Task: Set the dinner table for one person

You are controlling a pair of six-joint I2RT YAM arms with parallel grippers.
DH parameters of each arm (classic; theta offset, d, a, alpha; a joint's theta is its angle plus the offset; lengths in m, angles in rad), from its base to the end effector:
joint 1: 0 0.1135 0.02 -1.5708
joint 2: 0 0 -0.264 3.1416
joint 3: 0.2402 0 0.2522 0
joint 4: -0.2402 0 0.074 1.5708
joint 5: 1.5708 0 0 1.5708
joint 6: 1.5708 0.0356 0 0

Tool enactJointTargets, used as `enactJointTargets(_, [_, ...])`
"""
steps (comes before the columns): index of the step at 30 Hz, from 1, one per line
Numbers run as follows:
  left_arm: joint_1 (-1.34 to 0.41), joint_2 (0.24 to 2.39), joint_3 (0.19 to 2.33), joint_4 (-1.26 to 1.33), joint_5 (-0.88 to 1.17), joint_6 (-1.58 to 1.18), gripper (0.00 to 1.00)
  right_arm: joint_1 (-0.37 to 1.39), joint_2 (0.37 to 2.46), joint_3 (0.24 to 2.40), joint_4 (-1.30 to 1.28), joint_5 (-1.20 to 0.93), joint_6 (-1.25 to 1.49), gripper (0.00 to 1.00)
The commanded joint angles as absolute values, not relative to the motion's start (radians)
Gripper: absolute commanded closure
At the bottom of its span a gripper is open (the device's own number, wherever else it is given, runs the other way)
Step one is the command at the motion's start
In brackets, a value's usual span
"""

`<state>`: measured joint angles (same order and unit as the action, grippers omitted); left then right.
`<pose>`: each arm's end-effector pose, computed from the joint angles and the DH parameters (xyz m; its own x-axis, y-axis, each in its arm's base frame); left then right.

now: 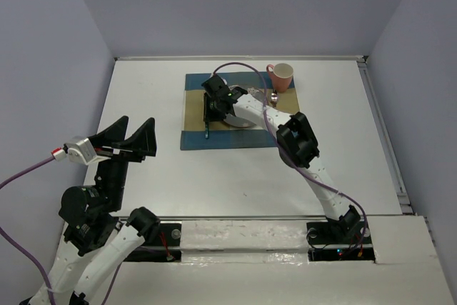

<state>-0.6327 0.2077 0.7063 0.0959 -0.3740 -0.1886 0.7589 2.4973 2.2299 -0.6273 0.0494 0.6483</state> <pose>0.0374 -0.0113 0.3978 0.3862 -0.4996 -0.7754 0.3856 0.8511 -0.3563 0.4015 0.3784 0.1798 -0.8526 0.0226 -0.5221 -0.1882 0.9187 0.3471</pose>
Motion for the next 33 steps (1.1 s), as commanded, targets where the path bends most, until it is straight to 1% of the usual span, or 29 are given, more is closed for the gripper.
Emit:
enactJointTargets(1, [-0.629, 0.226, 0.703, 0.138, -0.377, -0.184, 0.01, 0.759, 2.477, 2.25, -0.589, 0.08, 0.647, 0.6])
enactJointTargets(4, [-0.629, 0.227, 0.703, 0.138, -0.38, -0.184, 0.01, 0.759, 2.464, 2.249, -0.583, 0.075, 0.646, 0.57])
enactJointTargets(5, [-0.629, 0.227, 0.703, 0.138, -0.38, -0.183, 0.01, 0.759, 2.459, 2.243, -0.574, 0.074, 0.644, 0.53])
enactJointTargets(6, [-0.627, 0.229, 0.703, 0.138, -0.379, -0.183, 0.01, 0.759, 2.453, 2.235, -0.563, 0.068, 0.641, 0.52])
enactJointTargets(9, [-0.621, 0.23, 0.703, 0.14, -0.377, -0.186, 0.01, 0.769, 2.416, 2.198, -0.531, 0.057, 0.62, 0.5])
enactJointTargets(13, [-0.614, 0.233, 0.703, 0.14, -0.376, -0.184, 0.01, 0.788, 2.332, 2.161, -0.514, 0.115, 0.566, 0.48])
enactJointTargets(15, [-0.612, 0.236, 0.701, 0.138, -0.379, -0.181, 0.01, 0.798, 2.252, 2.135, -0.493, 0.13, 0.548, 0.48])
enactJointTargets(17, [-0.614, 0.244, 0.703, 0.135, -0.39, -0.178, 0.01, 0.807, 2.182, 2.053, -0.459, 0.149, 0.512, 0.46])
enactJointTargets(18, [-0.612, 0.245, 0.704, 0.13, -0.396, -0.172, 0.01, 0.816, 2.095, 2.013, -0.41, 0.156, 0.502, 0.46])
enactJointTargets(19, [-0.612, 0.247, 0.704, 0.13, -0.394, -0.17, 0.01, 0.816, 2.045, 1.966, -0.376, 0.161, 0.477, 0.46])
enactJointTargets(20, [-0.614, 0.248, 0.703, 0.129, -0.393, -0.169, 0.01, 0.816, 1.993, 1.853, -0.3, 0.164, 0.463, 0.41])
enactJointTargets(21, [-0.614, 0.253, 0.701, 0.13, -0.39, -0.164, 0.01, 0.816, 1.88, 1.791, -0.26, 0.163, 0.436, 0.37])
enactJointTargets(22, [-0.612, 0.255, 0.7, 0.132, -0.388, -0.163, 0.01, 0.825, 1.82, 1.658, -0.176, 0.169, 0.425, 0.35])
enactJointTargets(23, [-0.612, 0.256, 0.699, 0.133, -0.387, -0.16, 0.01, 0.825, 1.759, 1.588, -0.132, 0.173, 0.41, 0.32])
enactJointTargets(24, [-0.614, 0.259, 0.698, 0.135, -0.382, -0.155, 0.01, 0.825, 1.63, 1.518, -0.092, 0.179, 0.381, 0.23])
enactJointTargets(25, [-0.614, 0.261, 0.696, 0.137, -0.377, -0.152, 0.01, 0.825, 1.564, 1.449, -0.051, 0.179, 0.365, 0.17])
enactJointTargets(26, [-0.612, 0.264, 0.696, 0.137, -0.376, -0.15, 0.01, 0.825, 1.498, 1.319, 0.021, 0.202, 0.351, 0.13])
enactJointTargets(27, [-0.611, 0.267, 0.695, 0.137, -0.37, -0.146, 0.01, 0.825, 1.432, 1.262, 0.046, 0.213, 0.338, 0.1])
enactJointTargets(28, [-0.611, 0.275, 0.695, 0.138, -0.371, -0.144, 0.01, 0.825, 1.307, 1.205, 0.084, 0.236, 0.31, 0.01])
enactJointTargets(30, [-0.609, 0.281, 0.693, 0.141, -0.374, -0.146, 0.01, 0.825, 1.189, 1.065, 0.1, 0.279, 0.276, 0.0])
enactJointTargets(33, [-0.595, 0.298, 0.69, 0.146, -0.373, -0.144, 0.01, 0.825, 0.996, 0.919, 0.098, 0.397, 0.238, 0.0])
